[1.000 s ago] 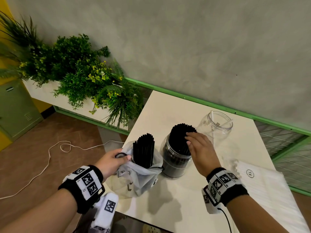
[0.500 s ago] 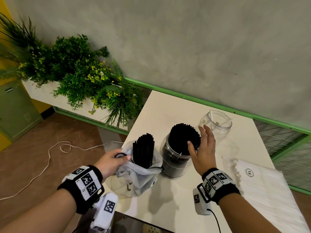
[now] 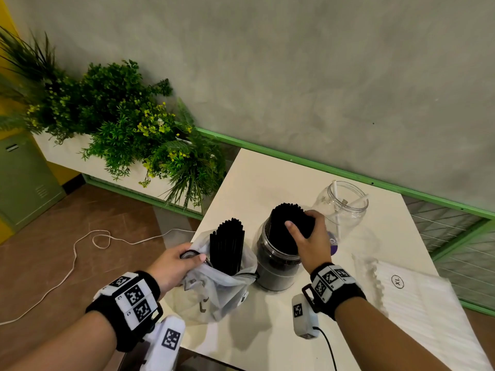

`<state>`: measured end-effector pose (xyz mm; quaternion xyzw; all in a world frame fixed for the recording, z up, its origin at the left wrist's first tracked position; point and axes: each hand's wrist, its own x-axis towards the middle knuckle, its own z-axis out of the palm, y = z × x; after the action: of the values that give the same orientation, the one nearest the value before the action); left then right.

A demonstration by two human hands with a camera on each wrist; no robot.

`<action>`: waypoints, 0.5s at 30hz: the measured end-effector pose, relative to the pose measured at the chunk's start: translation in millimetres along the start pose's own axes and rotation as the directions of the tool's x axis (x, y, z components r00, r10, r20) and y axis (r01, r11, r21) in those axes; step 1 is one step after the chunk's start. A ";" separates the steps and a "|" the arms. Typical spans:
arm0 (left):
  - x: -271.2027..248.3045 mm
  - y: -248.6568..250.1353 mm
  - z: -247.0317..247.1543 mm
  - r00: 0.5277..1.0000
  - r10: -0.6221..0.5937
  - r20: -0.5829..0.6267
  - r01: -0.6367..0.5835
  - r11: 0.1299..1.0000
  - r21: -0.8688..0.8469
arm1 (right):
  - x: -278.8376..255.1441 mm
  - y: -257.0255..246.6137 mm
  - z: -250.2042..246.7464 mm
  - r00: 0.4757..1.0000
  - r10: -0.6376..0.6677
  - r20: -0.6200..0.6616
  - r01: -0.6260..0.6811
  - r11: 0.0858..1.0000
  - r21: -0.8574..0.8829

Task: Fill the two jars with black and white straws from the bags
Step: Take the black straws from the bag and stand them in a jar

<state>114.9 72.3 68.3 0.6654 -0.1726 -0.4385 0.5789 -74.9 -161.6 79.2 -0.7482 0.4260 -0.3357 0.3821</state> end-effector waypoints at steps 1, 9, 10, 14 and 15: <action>-0.1 0.1 -0.1 1.000 0.004 0.001 -0.004 1.000 0.004 | 2.0 -2.4 1.5 0.999 -0.021 -0.042 0.020 1.000 -0.024; -0.3 4.2 3.0 1.000 0.022 0.002 -0.022 1.000 -0.007 | 35.6 -28.2 -4.1 0.978 -0.166 -0.130 0.152 0.982 -0.112; -0.5 4.3 3.0 1.000 0.020 0.002 -0.020 1.000 -0.007 | 38.3 -27.0 -3.6 0.976 -0.174 -0.133 0.157 0.979 -0.129; -0.8 4.3 3.1 1.000 0.023 -0.001 -0.023 1.000 0.007 | 36.9 -7.1 -1.3 0.983 -0.176 -0.052 0.151 0.936 -0.318; -0.2 4.2 2.6 1.000 0.022 -0.003 -0.022 1.000 0.009 | 35.1 -2.5 -2.3 0.988 -0.157 -0.017 0.143 0.938 -0.315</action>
<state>113.9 69.7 72.3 0.6667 -0.1809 -0.4303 0.5811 -61.4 -192.8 88.6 -0.8225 0.4233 -0.3075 0.2229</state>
